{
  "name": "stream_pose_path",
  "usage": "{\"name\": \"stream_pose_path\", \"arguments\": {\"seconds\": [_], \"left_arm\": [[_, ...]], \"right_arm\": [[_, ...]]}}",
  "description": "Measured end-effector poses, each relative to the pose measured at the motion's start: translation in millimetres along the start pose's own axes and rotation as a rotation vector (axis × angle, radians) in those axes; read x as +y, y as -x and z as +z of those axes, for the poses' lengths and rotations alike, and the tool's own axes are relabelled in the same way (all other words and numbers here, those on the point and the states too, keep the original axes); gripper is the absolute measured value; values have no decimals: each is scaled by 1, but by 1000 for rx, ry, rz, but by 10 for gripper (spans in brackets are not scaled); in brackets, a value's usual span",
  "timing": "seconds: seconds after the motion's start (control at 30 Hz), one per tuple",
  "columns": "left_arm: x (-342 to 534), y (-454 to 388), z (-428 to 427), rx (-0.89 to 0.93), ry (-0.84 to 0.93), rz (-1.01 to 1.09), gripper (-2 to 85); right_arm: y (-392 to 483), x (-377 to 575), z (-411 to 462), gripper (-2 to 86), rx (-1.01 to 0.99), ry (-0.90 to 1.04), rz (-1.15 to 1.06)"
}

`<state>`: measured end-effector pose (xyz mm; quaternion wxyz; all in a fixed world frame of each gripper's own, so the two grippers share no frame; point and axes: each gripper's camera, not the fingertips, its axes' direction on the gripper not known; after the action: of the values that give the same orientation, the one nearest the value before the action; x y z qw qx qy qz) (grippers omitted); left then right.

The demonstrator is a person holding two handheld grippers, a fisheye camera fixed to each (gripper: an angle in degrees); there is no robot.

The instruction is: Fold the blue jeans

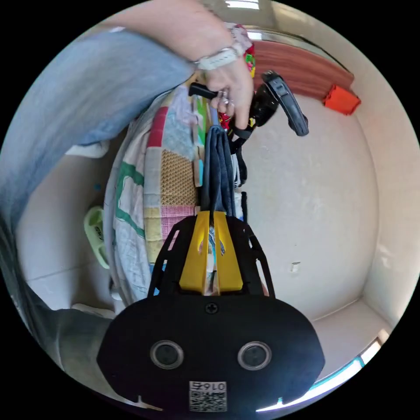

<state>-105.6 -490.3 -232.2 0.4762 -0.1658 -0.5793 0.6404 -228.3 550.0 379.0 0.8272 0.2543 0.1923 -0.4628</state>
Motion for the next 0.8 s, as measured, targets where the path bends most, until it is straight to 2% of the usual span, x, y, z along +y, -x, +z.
{"name": "stream_pose_path", "arguments": {"seconds": [0.03,0.13,0.23,0.4,0.63,0.7,0.8], "left_arm": [[2,-2,-2,-6,-8,-7,-9],[23,-23,-27,-88,-95,44,-9],[49,-59,-48,33,-196,253,-8],[81,-137,-32,-2,-154,532,12],[102,-203,-13,-69,-163,704,82],[113,-225,-12,-190,-208,759,78],[122,-250,-1,-273,-204,843,67]], "right_arm": [[9,-2,-2,3,66,11,-38],[-9,2,-7,3,-18,0,63],[-34,5,-8,3,-125,-9,166],[-55,6,-8,4,-199,-5,214],[-80,13,-9,4,-301,-19,283],[-88,15,-8,4,-334,-25,311],[-100,18,-9,4,-378,-33,354]]}}
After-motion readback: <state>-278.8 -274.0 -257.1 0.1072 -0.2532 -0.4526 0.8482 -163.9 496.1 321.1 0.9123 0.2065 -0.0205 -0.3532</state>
